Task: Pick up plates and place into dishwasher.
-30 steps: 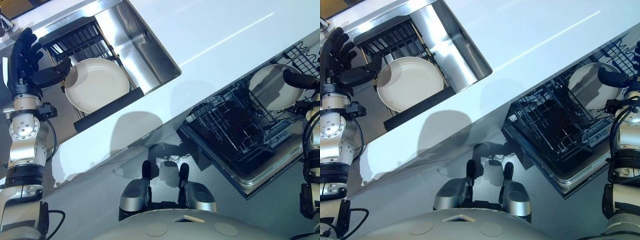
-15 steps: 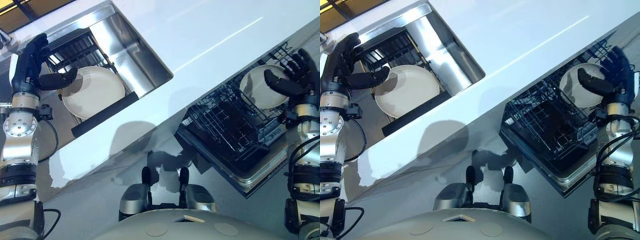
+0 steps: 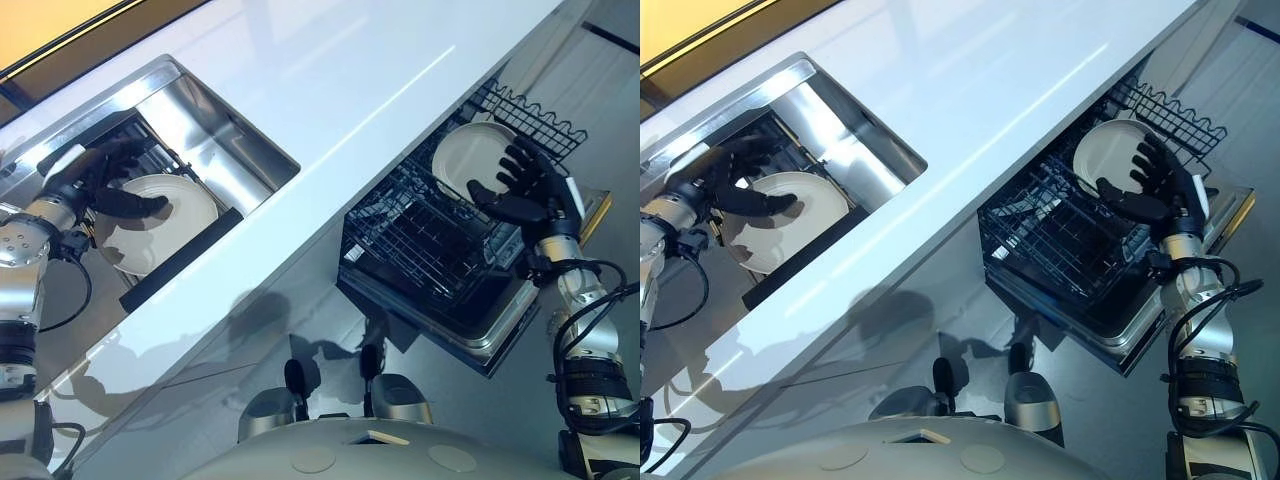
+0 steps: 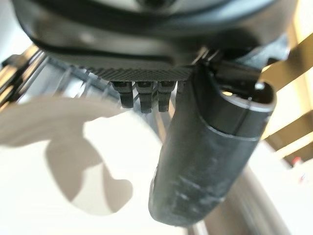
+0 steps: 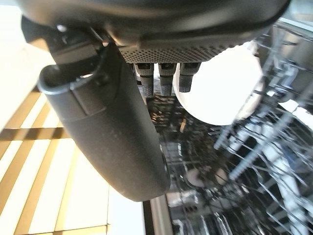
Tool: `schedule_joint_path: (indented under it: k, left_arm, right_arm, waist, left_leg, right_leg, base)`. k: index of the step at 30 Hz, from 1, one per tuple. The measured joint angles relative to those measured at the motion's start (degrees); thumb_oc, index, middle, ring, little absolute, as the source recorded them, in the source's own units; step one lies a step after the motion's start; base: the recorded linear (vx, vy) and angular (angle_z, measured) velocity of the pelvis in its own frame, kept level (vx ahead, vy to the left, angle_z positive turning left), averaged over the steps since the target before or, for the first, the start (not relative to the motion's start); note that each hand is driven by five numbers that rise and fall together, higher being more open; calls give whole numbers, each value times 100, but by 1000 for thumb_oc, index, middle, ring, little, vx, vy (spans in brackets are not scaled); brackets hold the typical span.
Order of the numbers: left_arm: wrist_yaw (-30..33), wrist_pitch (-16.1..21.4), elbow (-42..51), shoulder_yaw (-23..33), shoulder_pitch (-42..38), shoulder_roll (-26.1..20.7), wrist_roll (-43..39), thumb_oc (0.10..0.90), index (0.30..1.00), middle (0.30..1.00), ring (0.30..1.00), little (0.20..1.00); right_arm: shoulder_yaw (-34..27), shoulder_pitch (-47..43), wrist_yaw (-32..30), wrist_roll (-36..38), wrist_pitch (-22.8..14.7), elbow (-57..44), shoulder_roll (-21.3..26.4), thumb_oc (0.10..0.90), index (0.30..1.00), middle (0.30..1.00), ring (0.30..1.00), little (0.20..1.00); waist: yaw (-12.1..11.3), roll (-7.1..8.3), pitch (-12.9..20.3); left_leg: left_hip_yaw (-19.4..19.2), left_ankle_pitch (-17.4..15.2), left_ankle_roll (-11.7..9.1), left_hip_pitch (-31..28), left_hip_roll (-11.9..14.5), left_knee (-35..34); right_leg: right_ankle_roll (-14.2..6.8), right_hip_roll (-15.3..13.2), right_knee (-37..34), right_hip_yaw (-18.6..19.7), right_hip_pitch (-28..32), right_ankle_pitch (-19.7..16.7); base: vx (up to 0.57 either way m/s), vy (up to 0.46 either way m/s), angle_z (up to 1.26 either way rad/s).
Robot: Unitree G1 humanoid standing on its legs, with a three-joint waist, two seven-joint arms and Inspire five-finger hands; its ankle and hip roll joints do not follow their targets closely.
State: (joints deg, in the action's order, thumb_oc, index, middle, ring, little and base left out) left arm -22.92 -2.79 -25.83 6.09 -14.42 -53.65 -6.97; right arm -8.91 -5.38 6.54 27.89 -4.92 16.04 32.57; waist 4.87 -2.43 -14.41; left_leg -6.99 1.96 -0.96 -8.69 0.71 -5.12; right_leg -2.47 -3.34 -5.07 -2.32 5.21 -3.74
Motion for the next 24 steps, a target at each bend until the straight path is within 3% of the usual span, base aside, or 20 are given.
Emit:
schedule_joint_path:
  k: [5,16,18,19,21,22,24]
  left_arm:
    - [-432,-223,-76,-183,-125,-253,270,800,900,900,900,900]
    - [-1095,-621,-221,-181,-117,-348,723,800,900,900,900,900]
    - [-1126,-620,-221,-170,-107,-368,707,657,778,778,778,757]
    - [-1119,-616,-220,-159,-93,-368,692,396,554,554,554,496]
    - [-1052,-601,-220,-111,-78,-368,614,169,359,359,359,269]
    - [-985,-601,-220,-58,-61,-368,532,100,300,300,300,200]
    - [-840,-597,-220,132,-21,-367,299,100,300,300,300,200]
  right_arm:
    - [245,86,12,-4,28,-2,-1,800,900,900,900,900]
    - [290,139,25,-4,184,-54,2,800,900,900,900,900]
    - [290,146,25,-4,238,-54,2,800,900,900,900,900]
    - [290,148,25,-4,243,-54,2,800,900,900,900,900]
    - [290,148,25,-3,244,-54,2,800,900,900,900,900]
    - [291,147,25,-3,244,-54,2,800,900,900,900,900]
    - [291,150,24,-3,244,-54,2,800,900,900,900,900]
  waist:
    - [1,-29,18]
    - [-38,-153,138]
    - [-58,-154,138]
    - [-68,-154,138]
    - [-85,-154,138]
    - [-91,-154,138]
    - [-113,-153,139]
  left_leg:
    - [1,-1,1,3,-3,1]
    - [4,-3,0,31,-1,1]
    - [5,-3,0,31,0,1]
    - [5,-3,0,32,0,1]
    - [8,-3,0,33,1,2]
    - [12,-3,0,35,1,2]
    - [17,-3,0,38,2,2]
  right_leg:
    - [0,-1,0,3,-5,0]
    - [0,3,-1,4,-33,0]
    - [0,4,-2,3,-33,0]
    - [0,4,-3,3,-33,0]
    - [0,4,-4,-1,-33,0]
    - [0,3,-6,-4,-33,0]
    - [0,2,-7,-9,-33,0]
  base:
    - [-22,-3,0]
    - [-5,-17,0]
    - [-6,-50,0]
    - [-1,-48,0]
    - [2,-48,0]
    - [3,-50,1]
    - [7,-59,1]
